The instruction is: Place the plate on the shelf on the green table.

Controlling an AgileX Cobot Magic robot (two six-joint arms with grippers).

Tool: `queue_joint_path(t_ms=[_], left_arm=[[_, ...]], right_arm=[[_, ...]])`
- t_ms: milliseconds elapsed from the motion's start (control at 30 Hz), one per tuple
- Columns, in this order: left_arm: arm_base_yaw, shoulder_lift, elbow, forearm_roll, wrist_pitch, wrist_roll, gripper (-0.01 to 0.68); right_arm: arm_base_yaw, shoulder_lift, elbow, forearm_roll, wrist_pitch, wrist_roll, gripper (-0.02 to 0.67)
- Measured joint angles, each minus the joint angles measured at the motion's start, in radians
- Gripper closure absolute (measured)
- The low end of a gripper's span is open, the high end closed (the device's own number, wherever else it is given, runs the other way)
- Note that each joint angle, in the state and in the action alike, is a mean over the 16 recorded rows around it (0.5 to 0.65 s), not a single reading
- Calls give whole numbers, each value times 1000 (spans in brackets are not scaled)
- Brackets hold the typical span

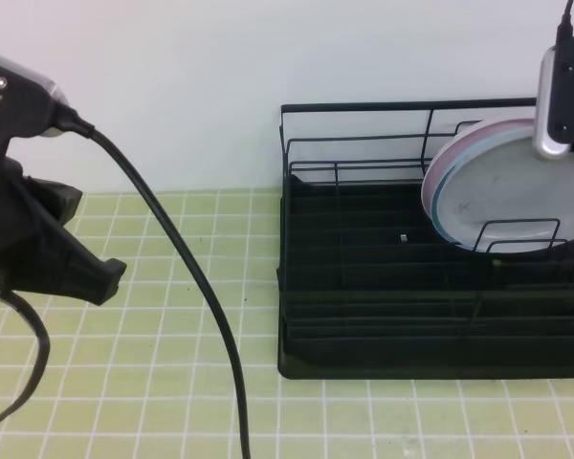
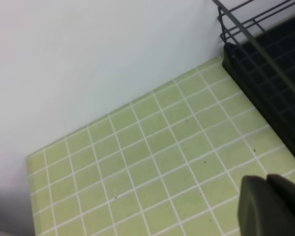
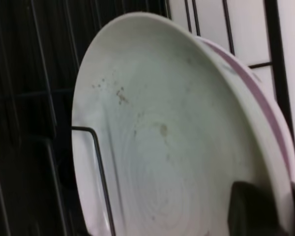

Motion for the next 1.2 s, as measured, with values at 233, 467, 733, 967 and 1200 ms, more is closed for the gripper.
queue_joint_path(t_ms=[233, 467, 733, 967, 1200], left_arm=[[0, 0, 0, -1, -4, 0, 675], [0, 0, 0, -2, -5, 0, 675], [0, 0, 0, -2, -5, 0, 675], [0, 0, 0, -2, -5, 0, 675], [0, -6, 0, 27, -5, -25, 675]], right_arm=[[0, 7, 0, 14, 5, 8, 362], [0, 7, 0, 27, 5, 20, 273], [0, 7, 0, 41, 7, 36, 225], [0, -6, 0, 51, 21, 54, 190], [0, -68, 0, 71, 54, 101, 193]])
